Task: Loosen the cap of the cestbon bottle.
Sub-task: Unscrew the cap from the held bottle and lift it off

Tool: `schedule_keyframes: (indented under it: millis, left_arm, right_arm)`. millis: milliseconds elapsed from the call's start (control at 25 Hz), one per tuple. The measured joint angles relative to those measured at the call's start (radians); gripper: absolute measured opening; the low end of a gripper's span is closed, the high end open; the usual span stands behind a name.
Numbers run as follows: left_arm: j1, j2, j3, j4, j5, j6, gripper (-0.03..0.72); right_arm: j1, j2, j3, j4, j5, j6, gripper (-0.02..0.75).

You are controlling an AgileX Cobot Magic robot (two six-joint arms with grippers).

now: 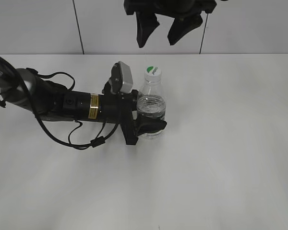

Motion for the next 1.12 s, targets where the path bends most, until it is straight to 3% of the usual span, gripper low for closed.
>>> schedule_keyframes:
  millis: [480, 1120]
  left_arm:
    - [0.0, 0.0, 0.0, -0.023, 0.001, -0.012, 0.412]
    - [0.0, 0.0, 0.0, -0.024, 0.001, -0.016, 0.412]
  right_arm:
    - [0.0, 0.0, 0.093, 0.095, 0.0, 0.176, 0.525]
    - [0.0, 0.03, 0.094, 0.075, 0.0, 0.198, 0.525]
